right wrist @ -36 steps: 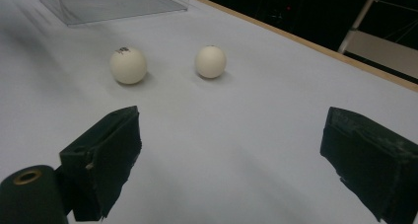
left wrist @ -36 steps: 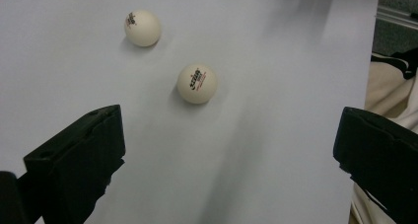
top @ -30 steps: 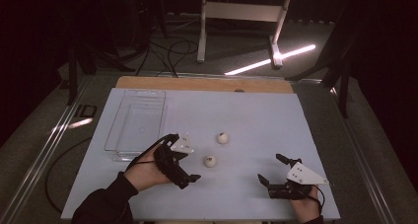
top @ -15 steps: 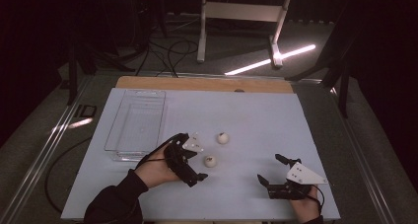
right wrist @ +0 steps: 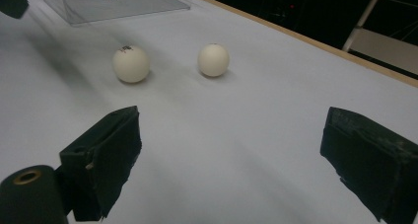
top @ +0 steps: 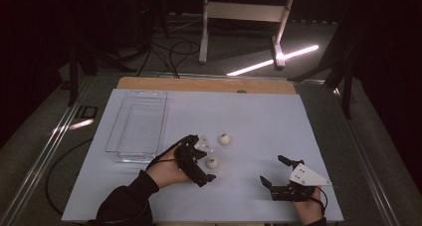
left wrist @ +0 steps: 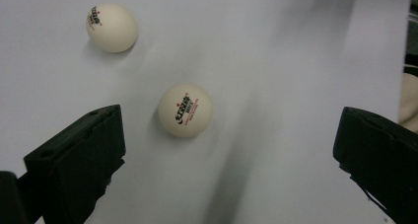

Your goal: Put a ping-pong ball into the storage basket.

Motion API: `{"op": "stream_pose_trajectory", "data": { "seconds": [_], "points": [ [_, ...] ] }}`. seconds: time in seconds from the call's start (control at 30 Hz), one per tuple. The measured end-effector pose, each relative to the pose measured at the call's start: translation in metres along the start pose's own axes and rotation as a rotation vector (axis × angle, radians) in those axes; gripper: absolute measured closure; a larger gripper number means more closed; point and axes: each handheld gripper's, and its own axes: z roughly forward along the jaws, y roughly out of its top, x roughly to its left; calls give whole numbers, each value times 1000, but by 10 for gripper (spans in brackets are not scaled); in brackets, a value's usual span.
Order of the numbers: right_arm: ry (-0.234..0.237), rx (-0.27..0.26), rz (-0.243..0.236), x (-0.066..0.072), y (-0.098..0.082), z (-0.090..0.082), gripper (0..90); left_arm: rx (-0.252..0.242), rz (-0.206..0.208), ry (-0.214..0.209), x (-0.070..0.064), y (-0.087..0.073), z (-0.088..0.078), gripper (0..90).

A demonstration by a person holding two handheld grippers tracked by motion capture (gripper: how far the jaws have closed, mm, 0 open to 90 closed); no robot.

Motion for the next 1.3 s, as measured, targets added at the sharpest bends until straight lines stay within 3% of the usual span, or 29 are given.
{"op": "stream_pose_trajectory", "data": {
  "seconds": [0.23, 0.47, 0.67, 0.93, 1.03, 1.3],
  "points": [
    [4, 0, -3, 0, 0, 0, 84, 24, -46, 13, 6, 1, 10, 16],
    [4, 1, -2, 0, 0, 1, 84, 38, -63, 21, 8, 4, 15, 29],
    [5, 0, -1, 0, 0, 1, 84, 25, -130, 12, 11, 6, 21, 37],
    [8, 3, 1, 0, -1, 1, 84, 40, -195, 48, 13, 7, 26, 77],
    [8, 4, -1, 0, -1, 1, 84, 34, -236, 43, 16, 7, 27, 108],
    [9, 4, -1, 0, -1, 1, 84, 53, -266, 60, 15, 10, 31, 165]
  ]
}}
